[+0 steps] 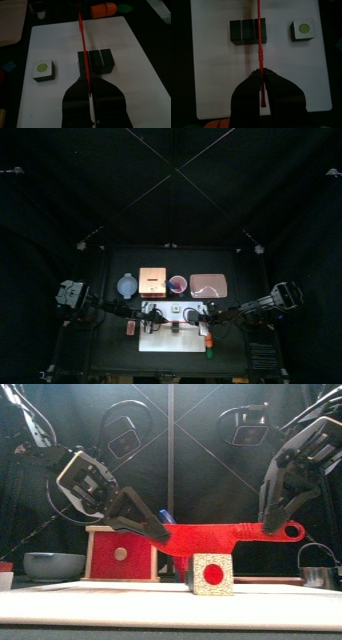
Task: Cut the sushi into 4 pieces with the knife
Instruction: Cut the sushi into 4 pieces
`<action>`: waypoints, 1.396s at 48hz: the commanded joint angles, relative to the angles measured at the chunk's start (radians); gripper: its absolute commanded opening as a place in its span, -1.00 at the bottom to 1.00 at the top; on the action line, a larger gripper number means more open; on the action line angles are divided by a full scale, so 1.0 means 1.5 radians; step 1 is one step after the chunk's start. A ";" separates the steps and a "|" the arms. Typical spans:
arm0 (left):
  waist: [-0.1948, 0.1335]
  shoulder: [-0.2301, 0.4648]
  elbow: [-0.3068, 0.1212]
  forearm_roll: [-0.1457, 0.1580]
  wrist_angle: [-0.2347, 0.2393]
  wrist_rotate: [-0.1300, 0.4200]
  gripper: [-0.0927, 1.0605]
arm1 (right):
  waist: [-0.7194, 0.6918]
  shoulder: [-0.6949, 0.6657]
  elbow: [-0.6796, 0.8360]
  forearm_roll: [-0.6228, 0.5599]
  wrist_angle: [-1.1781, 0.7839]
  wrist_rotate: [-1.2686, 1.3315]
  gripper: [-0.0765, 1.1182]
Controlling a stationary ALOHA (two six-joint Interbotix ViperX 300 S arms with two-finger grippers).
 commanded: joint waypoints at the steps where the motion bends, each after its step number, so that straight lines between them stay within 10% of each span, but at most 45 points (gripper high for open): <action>1: -0.011 -0.003 -0.010 -0.002 0.002 0.001 -0.73 | 0.002 -0.006 -0.009 0.004 0.000 -0.001 -0.70; 29: -0.017 0.031 -0.011 -0.002 0.021 -0.001 -0.73 | 0.002 0.030 -0.013 0.005 -0.009 -0.001 -0.70; 52: -0.011 0.147 -0.012 -0.053 0.021 0.004 -0.73 | -0.010 0.136 -0.015 0.005 -0.042 -0.001 -0.70; 67: 0.005 0.118 -0.012 -0.054 0.022 0.007 -0.73 | -0.018 0.112 -0.019 0.001 -0.025 -0.003 -0.70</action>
